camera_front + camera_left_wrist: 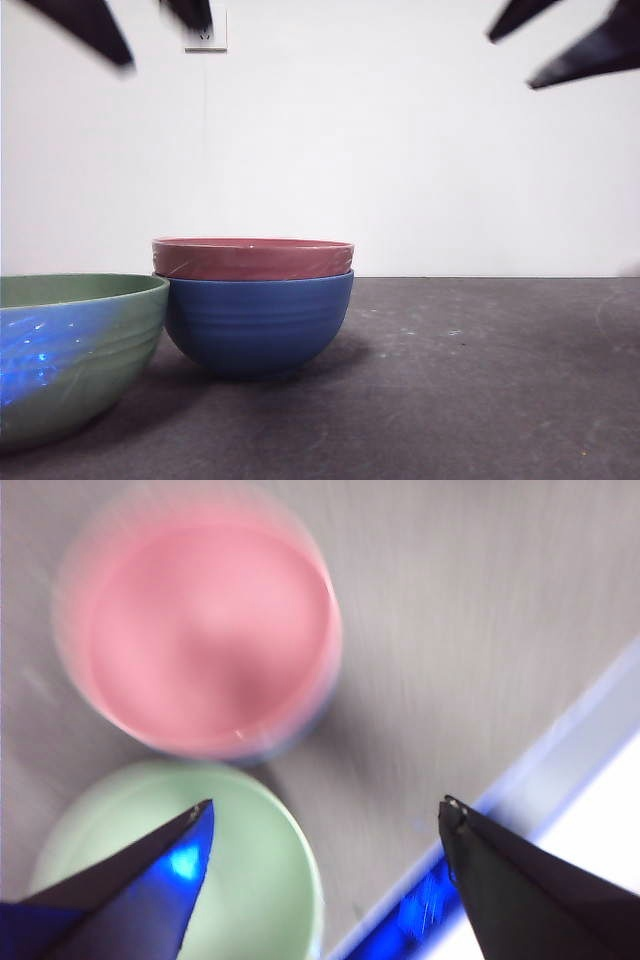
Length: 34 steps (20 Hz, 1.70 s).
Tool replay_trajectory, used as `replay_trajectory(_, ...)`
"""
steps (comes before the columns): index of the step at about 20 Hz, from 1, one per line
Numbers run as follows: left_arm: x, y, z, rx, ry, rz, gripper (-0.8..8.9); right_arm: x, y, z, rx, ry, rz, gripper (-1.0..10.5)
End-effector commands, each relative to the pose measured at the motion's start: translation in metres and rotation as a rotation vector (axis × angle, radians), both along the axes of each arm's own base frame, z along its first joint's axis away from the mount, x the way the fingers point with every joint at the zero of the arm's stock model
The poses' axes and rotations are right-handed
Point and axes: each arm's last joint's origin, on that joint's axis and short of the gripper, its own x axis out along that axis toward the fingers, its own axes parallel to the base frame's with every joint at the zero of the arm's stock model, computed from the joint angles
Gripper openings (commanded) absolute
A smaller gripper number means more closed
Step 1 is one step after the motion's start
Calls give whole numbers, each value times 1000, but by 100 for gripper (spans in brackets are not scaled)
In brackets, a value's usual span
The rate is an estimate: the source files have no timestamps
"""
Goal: Pick up the green bowl on the top,put the green bowl on the left,pick up the red bowl in the middle,put the red bowl on the right
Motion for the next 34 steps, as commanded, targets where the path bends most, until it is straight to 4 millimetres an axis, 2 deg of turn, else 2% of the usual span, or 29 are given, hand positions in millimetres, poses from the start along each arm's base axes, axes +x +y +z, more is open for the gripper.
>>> replay_trajectory(1, 1, 23, 17, -47, -68, 44, 377, 10, 22, 11, -60, -24, 122, 293)
replay_trajectory(5, 3, 69, 26, -27, -113, 209, 377, 27, 66, 26, -178, 11, 328, 288)
replay_trajectory(8, 3, 94, 26, 22, -98, 316, 377, 34, 104, 25, -290, 1, 404, 284)
replay_trajectory(12, 0, 114, 25, -23, -34, 361, 377, 33, 149, 4, -393, 1, 488, 281)
replay_trajectory(17, 1, 120, 26, -86, -5, 339, 377, 30, 193, -37, -499, -2, 570, 279)
replay_trajectory(20, 1, 120, 26, -84, -3, 340, 377, 34, 209, -58, -516, 6, 599, 215)
replay_trajectory(25, 1, 120, 26, -81, -5, 341, 377, 42, 219, -88, -564, 62, 619, 211)
replay_trajectory(27, 1, 120, 26, -76, -7, 344, 377, 42, 219, -89, -566, 62, 624, 151)
replay_trajectory(34, 1, 120, 26, -76, -8, 344, 377, 41, 220, -89, -563, 54, 630, 132)
